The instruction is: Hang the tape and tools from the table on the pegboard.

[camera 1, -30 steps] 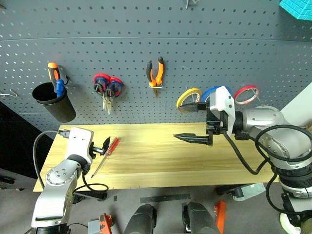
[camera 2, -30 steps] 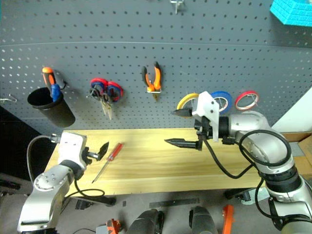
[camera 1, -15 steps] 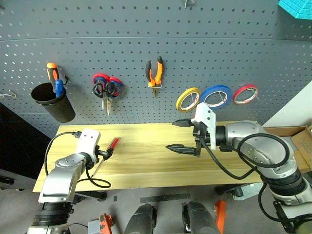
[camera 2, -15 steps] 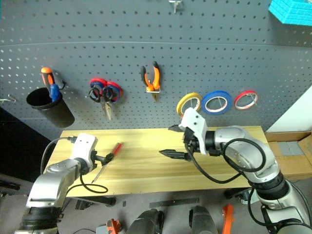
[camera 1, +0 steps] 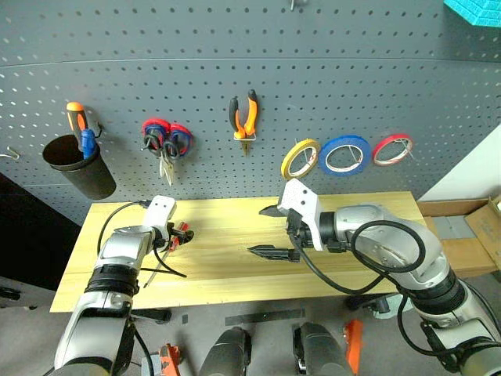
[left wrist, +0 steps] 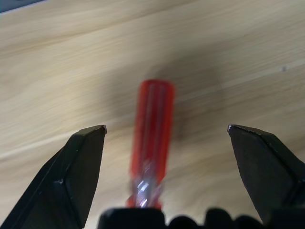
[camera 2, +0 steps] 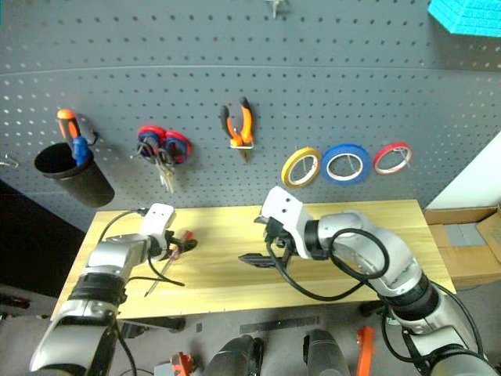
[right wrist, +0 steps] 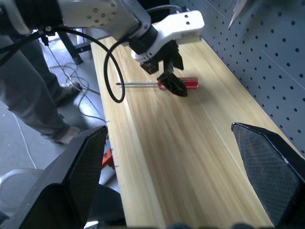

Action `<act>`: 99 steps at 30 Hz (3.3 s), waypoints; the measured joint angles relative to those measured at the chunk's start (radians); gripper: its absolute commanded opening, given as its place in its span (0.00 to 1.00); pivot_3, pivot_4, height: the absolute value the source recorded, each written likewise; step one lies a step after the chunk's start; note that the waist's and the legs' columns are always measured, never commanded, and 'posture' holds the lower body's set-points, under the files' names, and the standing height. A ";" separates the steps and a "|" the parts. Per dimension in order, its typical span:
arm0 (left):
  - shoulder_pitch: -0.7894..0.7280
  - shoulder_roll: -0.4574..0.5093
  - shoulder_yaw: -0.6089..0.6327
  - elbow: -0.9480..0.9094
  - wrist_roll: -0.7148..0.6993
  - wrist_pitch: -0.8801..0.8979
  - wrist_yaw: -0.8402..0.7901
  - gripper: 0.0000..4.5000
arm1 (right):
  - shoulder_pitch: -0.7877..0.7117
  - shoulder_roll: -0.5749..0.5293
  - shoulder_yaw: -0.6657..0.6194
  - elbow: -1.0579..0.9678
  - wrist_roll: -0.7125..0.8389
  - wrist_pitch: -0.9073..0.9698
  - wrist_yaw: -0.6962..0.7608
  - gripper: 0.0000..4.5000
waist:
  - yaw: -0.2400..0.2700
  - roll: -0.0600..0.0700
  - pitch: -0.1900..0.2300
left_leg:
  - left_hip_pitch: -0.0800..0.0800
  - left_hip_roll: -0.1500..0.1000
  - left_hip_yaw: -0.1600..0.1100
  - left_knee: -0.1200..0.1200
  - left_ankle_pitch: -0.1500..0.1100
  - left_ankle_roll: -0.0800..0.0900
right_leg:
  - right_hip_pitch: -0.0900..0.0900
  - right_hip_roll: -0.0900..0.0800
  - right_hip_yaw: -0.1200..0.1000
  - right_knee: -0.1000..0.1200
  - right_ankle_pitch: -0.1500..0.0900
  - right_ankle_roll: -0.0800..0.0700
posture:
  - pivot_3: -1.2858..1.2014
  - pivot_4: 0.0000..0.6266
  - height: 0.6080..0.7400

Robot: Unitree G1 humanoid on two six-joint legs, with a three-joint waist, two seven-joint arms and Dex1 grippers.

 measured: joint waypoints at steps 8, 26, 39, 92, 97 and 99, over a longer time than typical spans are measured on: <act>-0.022 -0.003 -0.006 0.123 0.024 -0.059 -0.010 0.33 | -0.031 0.001 0.019 -0.003 -0.046 -0.023 0.000 1.00 | -0.023 0.001 0.005 | 0.000 0.000 0.000 0.000 0.000 0.000 | -0.001 0.000 0.000 0.001 0.000 0.000 | 0.44 0.40 1.00; 0.406 -0.076 0.257 -0.518 -0.016 -0.231 0.259 0.18 | -0.063 0.032 -0.021 0.007 -0.075 -0.119 0.046 1.00 | -0.020 0.001 0.005 | 0.000 0.000 0.000 -0.002 0.000 0.000 | -0.001 0.000 0.000 -0.005 0.000 0.000 | 0.46 0.31 1.00; 0.590 -0.213 0.397 -1.153 0.043 -0.329 0.492 0.18 | -0.091 0.007 -0.107 0.117 -0.027 -0.377 0.290 1.00 | 0.034 -0.001 0.002 | 0.000 0.001 -0.001 -0.001 0.000 -0.001 | -0.001 0.001 -0.002 -0.005 0.000 0.000 | 0.51 0.22 1.00; -0.003 0.028 0.469 -0.520 -0.040 -0.641 0.465 0.18 | -0.149 0.066 -0.204 0.152 0.080 -0.192 0.153 1.00 | 0.021 -0.011 -0.013 | 0.000 0.000 0.000 0.003 0.001 -0.002 | -0.002 0.001 -0.002 0.004 0.002 0.001 | 0.50 0.19 1.00; -0.001 0.027 0.469 -0.521 -0.039 -0.644 0.467 0.18 | -0.151 0.067 -0.204 0.152 0.080 -0.194 0.154 1.00 | 0.018 -0.012 -0.014 | 0.000 0.000 0.000 0.003 0.001 -0.002 | -0.002 0.001 -0.002 0.004 0.002 0.001 | 0.49 0.19 1.00; 0.007 0.025 0.469 -0.521 -0.039 -0.644 0.473 0.18 | -0.151 0.066 -0.204 0.152 0.080 -0.194 0.156 1.00 | 0.016 -0.012 -0.015 | 0.000 0.000 0.000 0.003 0.001 -0.002 | -0.002 0.001 -0.002 0.004 0.002 0.001 | 0.49 0.19 1.00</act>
